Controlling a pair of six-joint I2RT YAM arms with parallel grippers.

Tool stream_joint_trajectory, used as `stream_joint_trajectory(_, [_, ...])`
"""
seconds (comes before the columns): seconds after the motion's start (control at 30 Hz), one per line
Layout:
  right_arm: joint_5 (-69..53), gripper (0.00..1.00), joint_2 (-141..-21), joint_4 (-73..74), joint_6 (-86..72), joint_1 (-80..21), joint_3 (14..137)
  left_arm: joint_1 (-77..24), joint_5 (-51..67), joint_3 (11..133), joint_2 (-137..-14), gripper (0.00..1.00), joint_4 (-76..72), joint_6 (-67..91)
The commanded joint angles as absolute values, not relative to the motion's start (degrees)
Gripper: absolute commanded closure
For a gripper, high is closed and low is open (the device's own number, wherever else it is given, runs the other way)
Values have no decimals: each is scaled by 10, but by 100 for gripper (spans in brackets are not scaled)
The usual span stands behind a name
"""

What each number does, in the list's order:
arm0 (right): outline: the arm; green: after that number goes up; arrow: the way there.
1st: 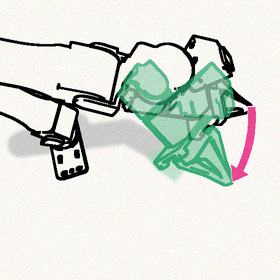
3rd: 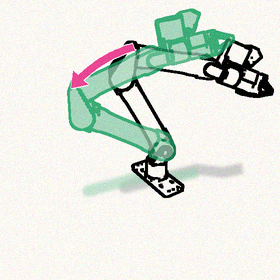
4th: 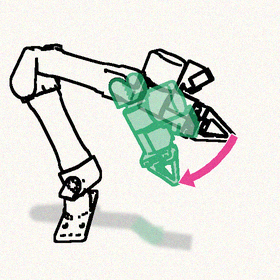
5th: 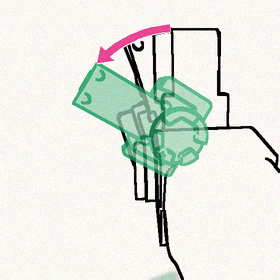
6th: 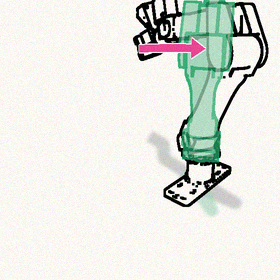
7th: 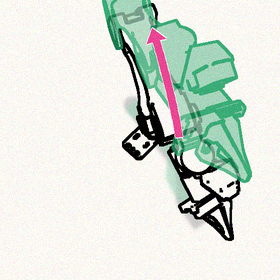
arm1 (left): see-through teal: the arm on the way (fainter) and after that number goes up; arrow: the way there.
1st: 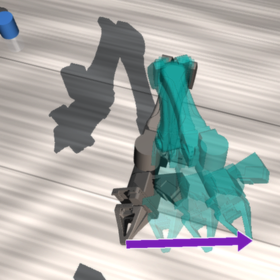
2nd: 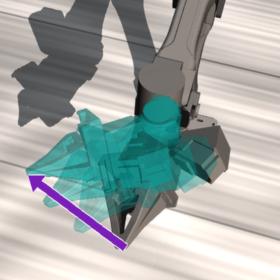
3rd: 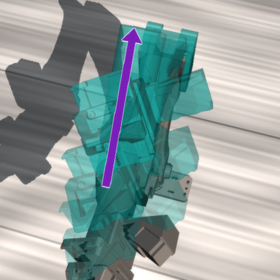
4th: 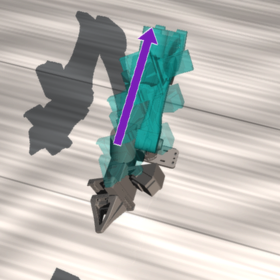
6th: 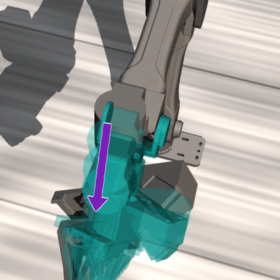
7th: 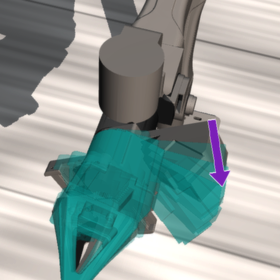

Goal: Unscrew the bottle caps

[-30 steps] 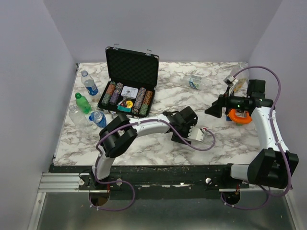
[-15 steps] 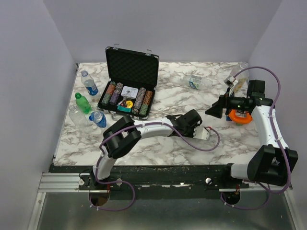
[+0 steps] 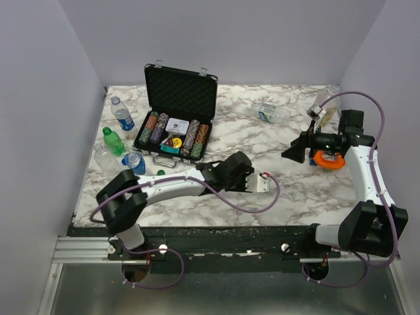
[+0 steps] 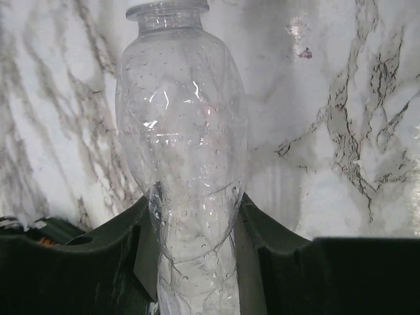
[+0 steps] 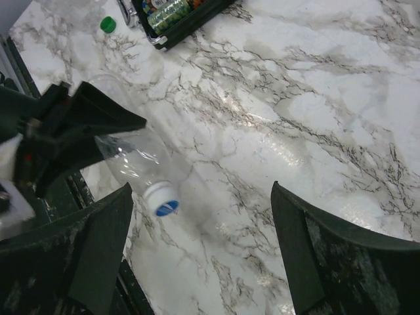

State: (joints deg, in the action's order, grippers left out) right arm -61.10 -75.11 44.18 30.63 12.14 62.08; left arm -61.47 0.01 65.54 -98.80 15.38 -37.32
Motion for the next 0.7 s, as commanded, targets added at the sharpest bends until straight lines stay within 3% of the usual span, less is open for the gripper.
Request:
stream_joint_trajectory(0.0, [-632,7,-702,454,358,127,620,-611,17,600,-886,94,116,-339])
stream_joint_trajectory(0.17, [-625,0,-621,405,374,127,606,-607,28,549,-795,95,98,-311])
stream_joint_trajectory(0.27, [-641,0,-588,362,250,127,596,-606,43,519,-745,97,79,-300])
stream_joint_trajectory(0.4, [-751,9,-656,540,290,96,665,-604,64,490,-708,98,47,-281])
stream_joint_trajectory(0.47, [-738,14,-681,598,284,53,685,-602,65,493,-707,98,49,-269])
stream_joint_trajectory(0.67, [-608,16,-658,460,61,-28,628,-603,65,514,-718,98,76,-248])
